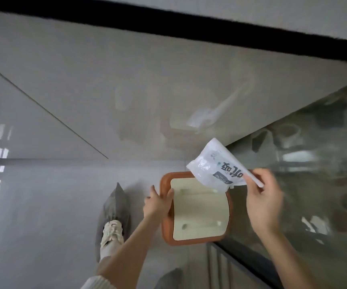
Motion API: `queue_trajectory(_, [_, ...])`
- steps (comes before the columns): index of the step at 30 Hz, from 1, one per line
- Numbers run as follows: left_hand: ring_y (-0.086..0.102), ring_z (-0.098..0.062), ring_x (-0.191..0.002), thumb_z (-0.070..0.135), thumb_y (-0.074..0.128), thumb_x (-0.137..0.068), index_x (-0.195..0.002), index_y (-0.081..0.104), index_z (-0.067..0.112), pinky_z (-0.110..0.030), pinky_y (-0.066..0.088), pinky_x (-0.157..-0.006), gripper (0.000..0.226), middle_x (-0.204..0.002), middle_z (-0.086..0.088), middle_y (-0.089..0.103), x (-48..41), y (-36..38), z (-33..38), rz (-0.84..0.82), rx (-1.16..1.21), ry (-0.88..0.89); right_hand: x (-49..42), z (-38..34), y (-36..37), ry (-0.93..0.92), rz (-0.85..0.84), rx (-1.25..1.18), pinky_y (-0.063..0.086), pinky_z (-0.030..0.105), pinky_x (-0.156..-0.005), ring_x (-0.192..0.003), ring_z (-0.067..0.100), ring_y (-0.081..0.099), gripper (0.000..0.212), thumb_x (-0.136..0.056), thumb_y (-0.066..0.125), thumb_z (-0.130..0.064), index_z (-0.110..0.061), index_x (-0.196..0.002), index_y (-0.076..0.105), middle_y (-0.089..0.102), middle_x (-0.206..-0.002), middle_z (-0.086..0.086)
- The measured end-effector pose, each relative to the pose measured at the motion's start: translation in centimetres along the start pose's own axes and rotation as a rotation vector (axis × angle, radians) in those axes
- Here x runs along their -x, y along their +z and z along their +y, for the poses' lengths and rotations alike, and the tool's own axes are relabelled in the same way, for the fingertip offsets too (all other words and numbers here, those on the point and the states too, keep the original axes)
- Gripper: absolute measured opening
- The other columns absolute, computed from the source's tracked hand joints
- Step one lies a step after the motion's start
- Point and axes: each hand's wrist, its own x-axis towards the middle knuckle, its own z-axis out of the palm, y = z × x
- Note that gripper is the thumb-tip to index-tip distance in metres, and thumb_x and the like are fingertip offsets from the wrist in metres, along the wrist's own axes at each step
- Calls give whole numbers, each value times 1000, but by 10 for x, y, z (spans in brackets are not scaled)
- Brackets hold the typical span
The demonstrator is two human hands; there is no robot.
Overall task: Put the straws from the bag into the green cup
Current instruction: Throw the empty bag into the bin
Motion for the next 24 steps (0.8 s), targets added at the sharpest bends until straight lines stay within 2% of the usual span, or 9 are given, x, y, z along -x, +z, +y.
queue_trajectory(2, [47, -33, -119, 52, 57, -83, -143, 21, 14, -35, 41, -92, 80, -133, -11, 46, -13, 11, -1, -36, 233, -111, -3, 9, 15, -83, -4, 26, 36, 5, -49, -60, -5, 53, 12, -85, 59, 3, -8, -89, 61, 54, -62, -11])
queue_trajectory(5, [54, -16, -77, 28, 62, -78, -125, 39, 12, -26, 43, -58, 54, -92, 1, 54, -22, 25, -5, -47, 390, -130, -7, 24, 32, -310, -91, 89, 38, 18, -48, -60, 16, 51, 29, -80, 58, 9, -20, -85, 56, 63, -61, 7])
queue_trajectory(7, [53, -14, -71, 20, 64, -74, -116, 40, 14, -26, 44, -50, 48, -87, -1, 54, -25, 28, -10, -70, 406, -113, -11, 32, 39, -422, -196, 167, 42, 27, -46, -50, 19, 51, 34, -75, 61, 13, -20, -85, 59, 67, -64, 10])
queue_trajectory(11, [56, -20, -89, 22, 76, -64, -114, 41, 16, -30, 45, -60, 62, -105, -5, 57, -28, 22, -19, -170, 466, -60, -12, 41, 52, -651, -339, 384, 41, 27, -43, -46, 19, 55, 33, -63, 59, 15, -13, -78, 66, 64, -60, -1])
queue_trajectory(16, [54, -11, -83, 19, 80, -69, -118, 33, 26, -24, 42, -57, 68, -102, 2, 55, -31, 11, -30, -290, 518, 9, -13, 59, 83, -775, -439, 644, 31, 22, -35, -52, 23, 57, 29, -44, 49, 4, -17, -59, 61, 60, -55, -4])
queue_trajectory(20, [56, -16, -97, 25, 83, -66, -135, 30, 23, -25, 46, -62, 87, -115, 0, 54, -35, 10, -36, -313, 527, 17, -25, 55, 113, -822, -466, 822, 4, 18, -42, -50, 24, 47, 26, -51, 32, 5, -13, -48, 50, 45, -55, 1])
queue_trajectory(21, [56, -17, -99, 26, 83, -66, -136, 29, 23, -26, 47, -64, 89, -117, 0, 54, -36, 10, -37, -311, 529, 20, -29, 53, 118, -804, -508, 892, 3, 19, -43, -51, 25, 48, 24, -54, 42, 9, -12, -51, 53, 42, -58, 2])
queue_trajectory(23, [56, -20, -104, 27, 84, -64, -138, 27, 23, -29, 47, -74, 93, -121, -2, 54, -36, 11, -39, -312, 520, 37, -35, 54, 119, -782, -702, 1097, 21, 25, -46, -64, 25, 45, 21, -63, 61, 7, -12, -72, 61, 38, -73, 0])
queue_trajectory(24, [55, -21, -105, 27, 84, -64, -139, 27, 24, -31, 47, -78, 94, -121, -2, 54, -37, 12, -40, -311, 516, 42, -38, 56, 116, -748, -803, 1151, 28, 28, -53, -70, 24, 43, 23, -69, 62, 6, -13, -82, 62, 37, -79, 0])
